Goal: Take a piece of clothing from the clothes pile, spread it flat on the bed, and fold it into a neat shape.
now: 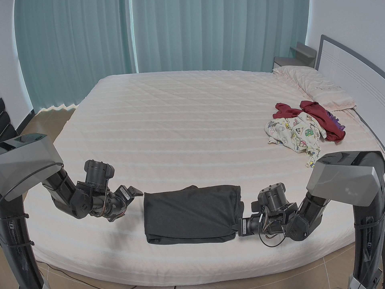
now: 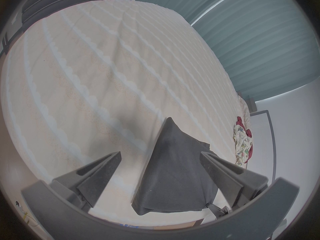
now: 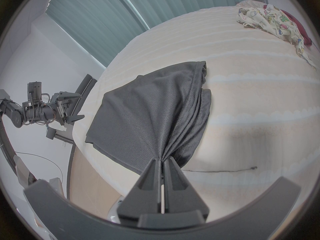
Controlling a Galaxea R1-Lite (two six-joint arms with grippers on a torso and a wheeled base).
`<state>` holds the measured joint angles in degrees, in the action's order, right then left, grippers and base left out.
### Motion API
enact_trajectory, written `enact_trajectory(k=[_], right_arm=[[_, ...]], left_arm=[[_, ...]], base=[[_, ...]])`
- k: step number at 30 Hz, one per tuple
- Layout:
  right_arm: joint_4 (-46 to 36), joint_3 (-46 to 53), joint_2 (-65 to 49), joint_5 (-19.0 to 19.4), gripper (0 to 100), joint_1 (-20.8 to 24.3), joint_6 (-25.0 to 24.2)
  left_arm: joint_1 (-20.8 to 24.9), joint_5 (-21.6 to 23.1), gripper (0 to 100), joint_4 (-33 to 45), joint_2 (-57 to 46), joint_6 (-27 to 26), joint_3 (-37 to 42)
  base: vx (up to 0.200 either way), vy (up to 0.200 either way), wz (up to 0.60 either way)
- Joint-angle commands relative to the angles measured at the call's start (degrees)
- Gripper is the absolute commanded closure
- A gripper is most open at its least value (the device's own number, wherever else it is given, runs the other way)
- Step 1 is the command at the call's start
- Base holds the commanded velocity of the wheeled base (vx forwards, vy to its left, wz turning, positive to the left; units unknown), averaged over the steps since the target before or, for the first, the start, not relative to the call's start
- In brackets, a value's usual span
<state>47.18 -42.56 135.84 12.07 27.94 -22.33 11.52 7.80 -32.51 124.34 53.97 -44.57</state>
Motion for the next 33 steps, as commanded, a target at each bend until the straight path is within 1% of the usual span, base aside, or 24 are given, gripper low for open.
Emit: enact_trajectory(k=[1,8,9,12,17,20,21,22,26,30,33], right_arm=[[0.02,0.99,-0.93,-0.03,100,-0.17,0.01],[0.11,1.69,-0.58,0.06,100,-0.26,0.89],[0.11,1.78,-0.49,0.06,0,-0.34,1.15],[0.46,1.95,-0.14,-0.03,0,-0.43,2.56],[0.55,3.01,-0.14,-0.38,0,-0.34,3.26],[0.55,3.09,-0.49,-0.56,0,-0.43,3.09],[0.55,3.09,-1.81,-0.99,0,-1.13,3.09],[0.46,3.09,-2.95,-1.43,0,-1.75,2.91],[0.37,3.18,-5.67,-2.05,0,-3.24,2.21],[0.37,3.97,-5.76,-2.05,0,-3.51,1.77],[0.37,4.41,-5.59,-2.05,0,-3.51,1.77]], left_arm=[[0.08,0.02,0,-0.01,0.55,0.00,0.01],[0.43,-0.07,0,-0.01,0.55,-0.09,0.10],[0.61,-0.24,0,-0.01,0.55,-0.18,0.10],[0.78,-0.33,0,-0.10,0.28,-0.27,0.62],[1.05,-0.68,0,-0.10,0.02,-0.53,0.98],[1.05,0.55,0,-0.18,-0.86,-0.44,1.94],[1.05,2.39,0,-0.71,-2.09,-0.53,2.56],[1.05,3.18,0,-0.97,-2.35,-0.44,2.82],[1.05,3.54,0,-1.24,-2.26,-0.18,3.00],[0.96,3.54,0,-1.24,-2.35,-0.09,3.08],[0.96,3.54,0,-1.24,-2.26,-0.18,3.08]], base=[[0.000,0.000,0.00],[0.000,0.000,0.00],[0.000,0.000,0.00],[0.000,0.000,0.00],[0.000,0.000,0.00],[0.000,0.000,0.00],[0.000,0.000,0.00],[0.000,0.000,0.00],[0.000,0.000,0.00],[0.000,0.000,0.00],[0.200,0.000,0.00]])
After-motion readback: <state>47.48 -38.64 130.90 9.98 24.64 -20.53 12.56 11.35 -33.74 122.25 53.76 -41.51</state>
